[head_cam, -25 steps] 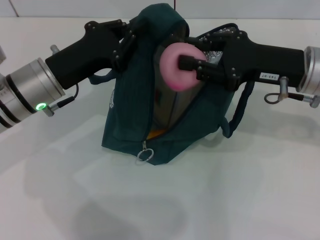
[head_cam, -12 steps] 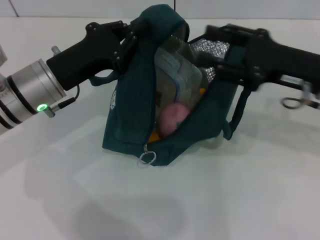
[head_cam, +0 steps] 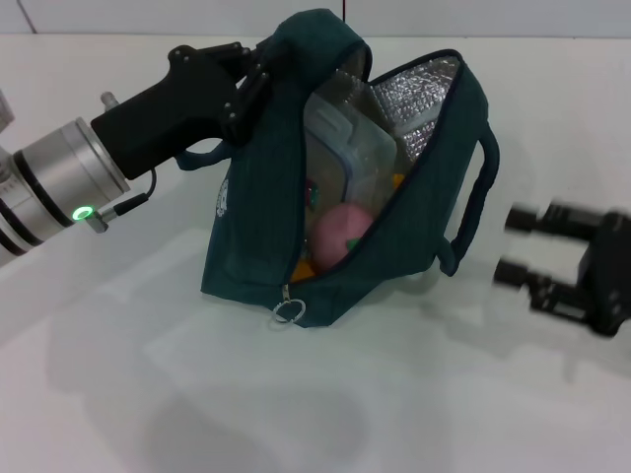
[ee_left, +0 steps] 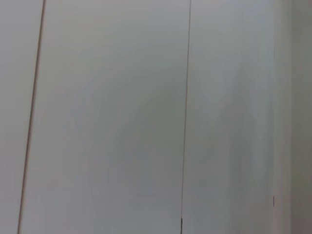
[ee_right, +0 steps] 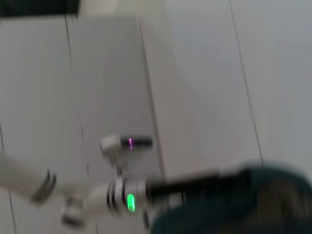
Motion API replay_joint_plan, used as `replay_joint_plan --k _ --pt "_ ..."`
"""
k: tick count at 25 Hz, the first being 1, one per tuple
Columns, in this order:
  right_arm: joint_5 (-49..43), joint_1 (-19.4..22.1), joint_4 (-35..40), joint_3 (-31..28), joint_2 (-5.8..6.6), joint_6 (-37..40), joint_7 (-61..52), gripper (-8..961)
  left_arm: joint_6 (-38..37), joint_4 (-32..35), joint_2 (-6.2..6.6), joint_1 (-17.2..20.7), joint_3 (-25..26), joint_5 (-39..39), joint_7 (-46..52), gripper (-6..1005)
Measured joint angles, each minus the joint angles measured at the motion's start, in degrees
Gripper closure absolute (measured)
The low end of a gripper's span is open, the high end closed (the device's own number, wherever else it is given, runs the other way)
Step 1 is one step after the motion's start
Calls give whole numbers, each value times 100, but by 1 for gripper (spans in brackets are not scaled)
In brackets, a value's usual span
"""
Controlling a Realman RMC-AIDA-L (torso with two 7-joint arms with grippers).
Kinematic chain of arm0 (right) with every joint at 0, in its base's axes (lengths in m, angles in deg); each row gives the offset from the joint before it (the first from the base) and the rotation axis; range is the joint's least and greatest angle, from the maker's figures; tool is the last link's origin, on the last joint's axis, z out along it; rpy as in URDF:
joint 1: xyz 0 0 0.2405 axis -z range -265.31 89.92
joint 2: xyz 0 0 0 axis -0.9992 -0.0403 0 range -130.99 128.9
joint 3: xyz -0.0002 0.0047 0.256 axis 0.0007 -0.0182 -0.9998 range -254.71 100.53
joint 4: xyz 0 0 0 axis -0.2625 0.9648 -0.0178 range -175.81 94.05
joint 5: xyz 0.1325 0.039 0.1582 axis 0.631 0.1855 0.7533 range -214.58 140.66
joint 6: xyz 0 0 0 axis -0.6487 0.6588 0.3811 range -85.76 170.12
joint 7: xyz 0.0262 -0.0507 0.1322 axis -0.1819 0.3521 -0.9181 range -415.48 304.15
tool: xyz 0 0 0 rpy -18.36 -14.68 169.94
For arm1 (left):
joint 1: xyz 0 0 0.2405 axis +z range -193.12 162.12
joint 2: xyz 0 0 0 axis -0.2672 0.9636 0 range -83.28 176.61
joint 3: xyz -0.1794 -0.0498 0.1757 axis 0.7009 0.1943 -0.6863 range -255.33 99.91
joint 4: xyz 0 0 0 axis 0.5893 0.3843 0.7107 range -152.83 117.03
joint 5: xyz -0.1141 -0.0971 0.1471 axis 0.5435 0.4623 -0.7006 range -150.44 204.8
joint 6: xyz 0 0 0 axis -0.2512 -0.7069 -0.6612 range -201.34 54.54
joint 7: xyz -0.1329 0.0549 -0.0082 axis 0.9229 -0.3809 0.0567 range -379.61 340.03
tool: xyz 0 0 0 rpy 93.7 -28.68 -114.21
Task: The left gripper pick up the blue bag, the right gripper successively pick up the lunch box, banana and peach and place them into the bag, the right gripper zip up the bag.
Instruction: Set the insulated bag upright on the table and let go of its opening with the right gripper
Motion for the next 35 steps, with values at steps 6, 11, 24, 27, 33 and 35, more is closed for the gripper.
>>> replay_joint_plan --k 6,11,24,27,33,35 --pt "-416 -204 -308 361 -153 -1020 105 402 -23 1 0 -40 -3 -2 -19 954" --pt "-411 -589 -572 453 -170 -1208 117 438 -34 2 0 -58 -8 -2 -21 953" --pt "-451 -816 -775 704 -166 -1237 102 623 -39 2 0 -14 -9 -2 -23 954" --pt "-414 -733 -761 562 -170 -1217 118 737 -39 -3 0 -7 -8 -1 -23 954" --pt "179 -580 -964 176 -194 -649 640 876 -188 -74 0 39 -9 -2 -22 954" --pt "537 -499 -1050 168 -168 -386 838 876 -357 -78 1 107 -8 -9 -73 954"
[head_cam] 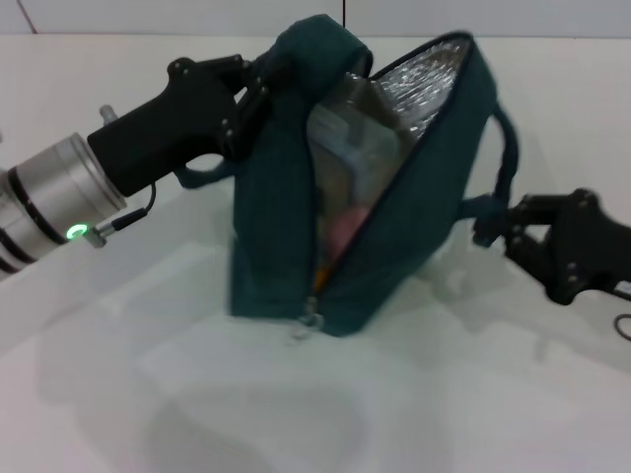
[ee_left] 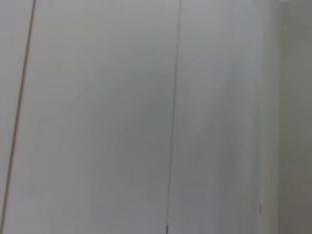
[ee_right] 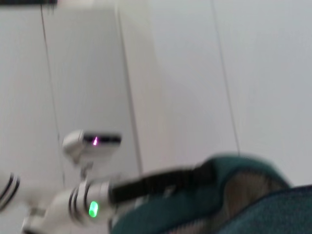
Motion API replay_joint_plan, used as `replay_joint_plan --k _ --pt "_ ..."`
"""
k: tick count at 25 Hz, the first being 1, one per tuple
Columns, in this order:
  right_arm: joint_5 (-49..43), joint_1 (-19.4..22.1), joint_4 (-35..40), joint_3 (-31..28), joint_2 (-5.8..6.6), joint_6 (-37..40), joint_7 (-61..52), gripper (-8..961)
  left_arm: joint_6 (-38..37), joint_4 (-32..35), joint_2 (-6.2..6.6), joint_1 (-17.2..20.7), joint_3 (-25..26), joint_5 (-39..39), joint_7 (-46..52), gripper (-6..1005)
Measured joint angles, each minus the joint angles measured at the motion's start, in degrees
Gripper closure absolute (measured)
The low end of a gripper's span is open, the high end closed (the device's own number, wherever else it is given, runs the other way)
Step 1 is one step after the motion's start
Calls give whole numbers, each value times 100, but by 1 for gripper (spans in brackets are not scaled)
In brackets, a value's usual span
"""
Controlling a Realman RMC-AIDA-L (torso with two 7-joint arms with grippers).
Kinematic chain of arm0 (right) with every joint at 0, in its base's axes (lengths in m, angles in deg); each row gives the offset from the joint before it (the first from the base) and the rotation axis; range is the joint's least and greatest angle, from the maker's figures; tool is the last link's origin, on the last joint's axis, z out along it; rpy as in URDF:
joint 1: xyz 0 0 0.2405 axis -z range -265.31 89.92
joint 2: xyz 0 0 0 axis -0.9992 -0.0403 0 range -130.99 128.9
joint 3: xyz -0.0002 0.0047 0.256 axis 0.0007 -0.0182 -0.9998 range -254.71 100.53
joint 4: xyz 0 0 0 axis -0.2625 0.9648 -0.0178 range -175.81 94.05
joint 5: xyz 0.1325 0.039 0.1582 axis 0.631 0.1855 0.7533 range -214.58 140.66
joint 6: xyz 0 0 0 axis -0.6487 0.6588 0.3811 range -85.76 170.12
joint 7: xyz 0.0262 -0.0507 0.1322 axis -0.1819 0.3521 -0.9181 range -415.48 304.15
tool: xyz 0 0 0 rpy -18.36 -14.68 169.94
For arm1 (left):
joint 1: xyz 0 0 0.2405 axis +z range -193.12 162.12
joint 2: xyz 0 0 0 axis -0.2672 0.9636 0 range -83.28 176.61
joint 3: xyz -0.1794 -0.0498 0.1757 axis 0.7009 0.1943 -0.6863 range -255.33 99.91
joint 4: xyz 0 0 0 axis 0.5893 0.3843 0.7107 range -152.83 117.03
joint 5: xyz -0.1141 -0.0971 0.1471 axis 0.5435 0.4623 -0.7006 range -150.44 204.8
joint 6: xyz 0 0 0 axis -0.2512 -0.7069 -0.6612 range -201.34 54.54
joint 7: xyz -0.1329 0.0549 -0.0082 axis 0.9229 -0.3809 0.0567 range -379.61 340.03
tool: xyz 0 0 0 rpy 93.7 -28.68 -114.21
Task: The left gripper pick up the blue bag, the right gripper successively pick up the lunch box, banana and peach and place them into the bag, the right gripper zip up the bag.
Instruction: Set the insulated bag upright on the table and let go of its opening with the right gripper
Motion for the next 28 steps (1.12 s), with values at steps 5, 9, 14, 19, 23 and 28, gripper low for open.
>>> replay_joint_plan --k 5,9,14,19,23,28 --pt "359 116 -32 -195 85 388 -122 875 -426 -54 -1 228 -135 -43 -606 954" --pt "335 12 -7 -340 315 526 -877 875 -761 -417 -7 279 -202 4 -1260 954" --pt "-45 -322 23 -326 630 539 -1734 876 -818 -968 -33 282 -194 93 -1716 953" --pt "-609 -508 23 -353 610 436 -1936 877 -829 -1417 -58 221 -193 119 -2220 953" --pt "-708 -484 28 -360 549 332 -1932 878 -855 -1630 -72 209 -191 270 -2494 953" --pt "-707 -319 46 -365 526 381 -1909 879 -931 -1754 -88 212 -204 333 -2712 953"
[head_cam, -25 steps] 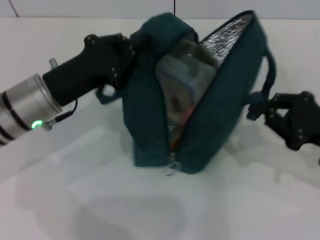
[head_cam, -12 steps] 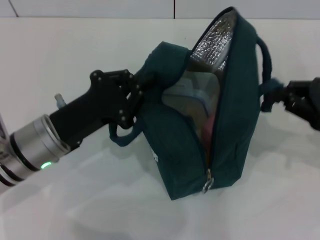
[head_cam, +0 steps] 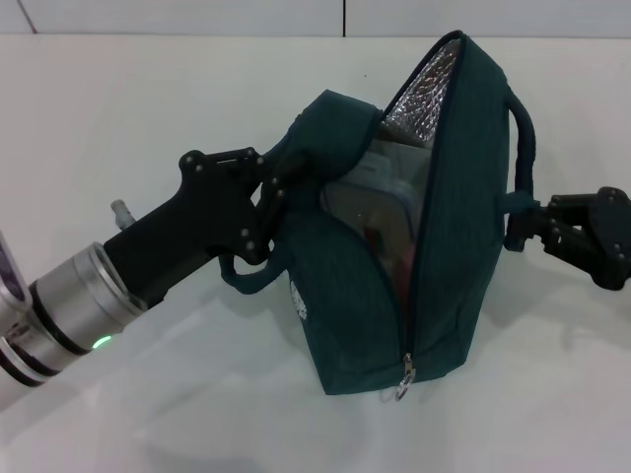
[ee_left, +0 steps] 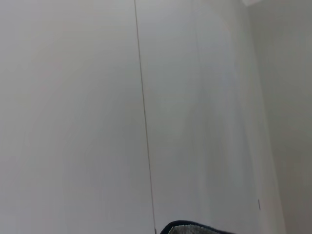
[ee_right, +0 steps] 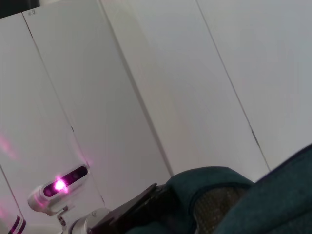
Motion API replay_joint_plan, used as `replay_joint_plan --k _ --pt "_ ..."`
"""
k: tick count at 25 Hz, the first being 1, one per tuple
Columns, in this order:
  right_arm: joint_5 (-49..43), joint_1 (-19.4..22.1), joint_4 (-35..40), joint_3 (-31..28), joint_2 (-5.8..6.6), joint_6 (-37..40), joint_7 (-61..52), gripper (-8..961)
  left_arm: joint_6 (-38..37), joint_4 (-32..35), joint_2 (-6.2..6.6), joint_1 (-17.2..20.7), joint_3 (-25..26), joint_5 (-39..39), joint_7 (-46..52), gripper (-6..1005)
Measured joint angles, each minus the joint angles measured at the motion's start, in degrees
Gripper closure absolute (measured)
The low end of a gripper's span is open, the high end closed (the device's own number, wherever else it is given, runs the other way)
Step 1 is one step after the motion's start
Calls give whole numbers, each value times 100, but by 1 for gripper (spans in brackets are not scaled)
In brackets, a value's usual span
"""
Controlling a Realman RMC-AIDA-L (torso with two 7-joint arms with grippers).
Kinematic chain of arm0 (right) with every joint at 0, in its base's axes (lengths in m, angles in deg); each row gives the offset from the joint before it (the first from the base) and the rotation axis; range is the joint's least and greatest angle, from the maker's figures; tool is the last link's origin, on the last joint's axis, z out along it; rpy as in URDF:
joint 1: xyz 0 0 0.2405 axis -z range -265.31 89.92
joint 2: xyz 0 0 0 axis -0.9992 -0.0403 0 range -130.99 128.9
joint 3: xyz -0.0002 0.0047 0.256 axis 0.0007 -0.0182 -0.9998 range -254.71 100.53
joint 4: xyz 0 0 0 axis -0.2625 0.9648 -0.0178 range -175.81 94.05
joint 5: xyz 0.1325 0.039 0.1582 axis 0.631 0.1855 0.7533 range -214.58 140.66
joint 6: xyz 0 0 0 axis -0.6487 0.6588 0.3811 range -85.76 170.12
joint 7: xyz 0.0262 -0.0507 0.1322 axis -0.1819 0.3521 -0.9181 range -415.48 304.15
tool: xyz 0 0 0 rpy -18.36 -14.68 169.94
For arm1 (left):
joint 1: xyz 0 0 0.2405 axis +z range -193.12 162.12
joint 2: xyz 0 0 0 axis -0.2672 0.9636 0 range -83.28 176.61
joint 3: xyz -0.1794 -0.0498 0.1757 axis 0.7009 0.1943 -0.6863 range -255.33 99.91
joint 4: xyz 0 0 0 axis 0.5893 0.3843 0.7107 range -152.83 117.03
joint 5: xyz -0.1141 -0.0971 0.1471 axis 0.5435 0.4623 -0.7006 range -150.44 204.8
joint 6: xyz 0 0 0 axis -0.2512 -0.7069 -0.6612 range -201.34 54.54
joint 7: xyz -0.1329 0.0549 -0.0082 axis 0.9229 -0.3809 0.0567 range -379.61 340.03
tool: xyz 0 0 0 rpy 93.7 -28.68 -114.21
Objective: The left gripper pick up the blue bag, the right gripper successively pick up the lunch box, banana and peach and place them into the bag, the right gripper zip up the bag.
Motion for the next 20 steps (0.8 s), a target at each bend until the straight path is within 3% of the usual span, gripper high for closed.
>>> replay_joint_plan --k 4,15,20 --pt "0 112 60 -3 7 43 18 880 -6 -33 -1 -14 -5 0 -23 954" --pt "33 299 103 -210 23 298 508 710 -9 -39 -1 -54 -8 -6 -28 954" --pt "42 490 85 -845 -89 484 833 509 -4 -39 -1 -64 -8 -10 -30 954"
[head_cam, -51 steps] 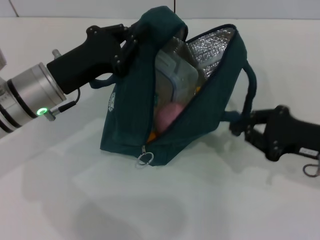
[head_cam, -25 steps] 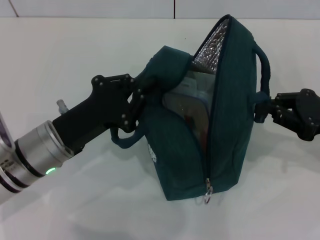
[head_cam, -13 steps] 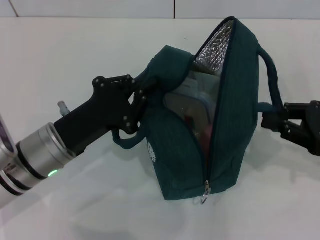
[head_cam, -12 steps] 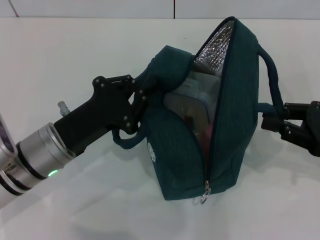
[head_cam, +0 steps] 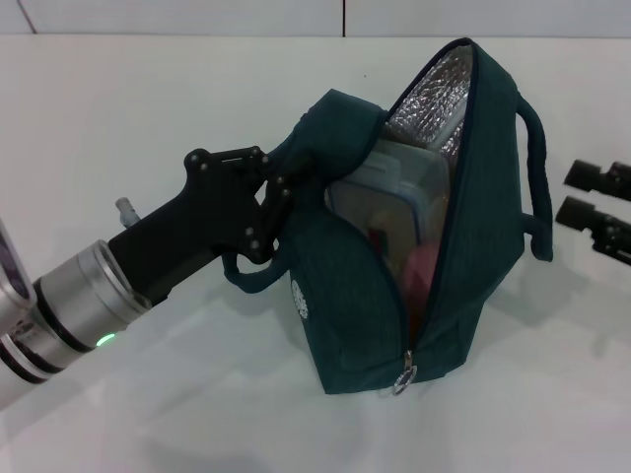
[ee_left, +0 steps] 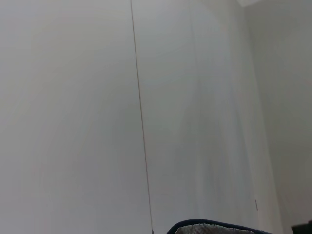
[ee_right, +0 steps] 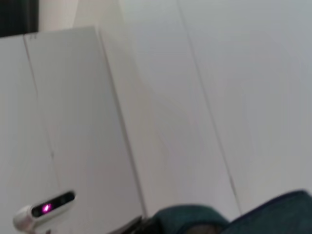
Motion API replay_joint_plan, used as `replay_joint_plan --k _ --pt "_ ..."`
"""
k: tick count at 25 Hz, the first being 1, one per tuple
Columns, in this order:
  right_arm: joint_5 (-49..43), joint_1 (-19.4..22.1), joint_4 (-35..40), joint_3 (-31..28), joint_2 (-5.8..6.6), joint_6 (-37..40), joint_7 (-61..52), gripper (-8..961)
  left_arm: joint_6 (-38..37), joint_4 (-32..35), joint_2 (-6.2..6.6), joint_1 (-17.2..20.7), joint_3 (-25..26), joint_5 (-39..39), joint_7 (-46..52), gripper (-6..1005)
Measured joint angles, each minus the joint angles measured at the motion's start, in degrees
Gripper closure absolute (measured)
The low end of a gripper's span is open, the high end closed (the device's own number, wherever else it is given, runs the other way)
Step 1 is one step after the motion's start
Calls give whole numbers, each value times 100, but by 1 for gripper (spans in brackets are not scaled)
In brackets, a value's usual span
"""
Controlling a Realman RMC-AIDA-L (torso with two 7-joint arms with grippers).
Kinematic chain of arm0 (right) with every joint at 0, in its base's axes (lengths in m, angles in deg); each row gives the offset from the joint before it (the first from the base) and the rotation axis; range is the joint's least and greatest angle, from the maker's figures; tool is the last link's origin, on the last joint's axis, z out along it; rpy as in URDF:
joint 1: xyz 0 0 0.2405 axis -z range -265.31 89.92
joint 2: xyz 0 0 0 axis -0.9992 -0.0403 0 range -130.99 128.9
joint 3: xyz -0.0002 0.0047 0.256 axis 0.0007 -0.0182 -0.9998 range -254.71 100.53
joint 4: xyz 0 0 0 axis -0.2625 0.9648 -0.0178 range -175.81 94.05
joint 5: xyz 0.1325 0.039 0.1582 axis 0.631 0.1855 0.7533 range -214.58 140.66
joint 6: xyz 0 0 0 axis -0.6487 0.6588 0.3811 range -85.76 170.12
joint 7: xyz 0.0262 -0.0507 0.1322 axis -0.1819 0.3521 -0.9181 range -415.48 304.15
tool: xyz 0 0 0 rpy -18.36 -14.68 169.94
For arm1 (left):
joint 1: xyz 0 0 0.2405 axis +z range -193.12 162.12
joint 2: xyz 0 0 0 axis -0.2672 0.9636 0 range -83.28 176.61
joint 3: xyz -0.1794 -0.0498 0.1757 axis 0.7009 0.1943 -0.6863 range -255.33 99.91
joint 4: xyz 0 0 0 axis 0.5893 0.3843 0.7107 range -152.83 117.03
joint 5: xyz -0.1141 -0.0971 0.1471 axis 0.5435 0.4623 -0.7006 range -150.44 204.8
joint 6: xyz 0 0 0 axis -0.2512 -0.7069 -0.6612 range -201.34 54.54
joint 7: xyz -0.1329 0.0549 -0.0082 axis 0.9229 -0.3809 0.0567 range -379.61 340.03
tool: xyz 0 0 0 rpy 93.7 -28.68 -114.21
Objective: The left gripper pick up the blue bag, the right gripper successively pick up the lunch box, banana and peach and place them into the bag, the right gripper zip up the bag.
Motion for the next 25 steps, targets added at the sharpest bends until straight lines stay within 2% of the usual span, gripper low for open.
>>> replay_joint_plan --k 4,7,10,12,15,18,21,25 --pt "-327 73 71 -44 -4 384 176 474 12 0 0 0 0 0 -2 954" --pt "-1177 65 252 -17 57 896 329 468 12 0 0 0 0 -1 -2 954" --pt "-1858 29 361 -5 40 1061 348 469 12 0 0 0 0 -1 -2 953" --pt "-2205 -56 344 -5 -40 949 324 469 13 0 1 -11 0 -1 -2 953" --pt "-2661 -266 271 1 -316 404 268 469 10 0 1 -27 0 -1 -2 953" --pt "-2893 -451 152 184 -499 -215 194 469 11 -2 -3 -61 0 -27 -2 953" --pt "-2802 -864 -352 534 -517 -693 122 468 18 -7 -9 -84 -6 -47 -1 953" --pt "-2752 -1077 -632 563 -519 -1060 32 468 34 -9 -9 -90 -8 -47 5 953"
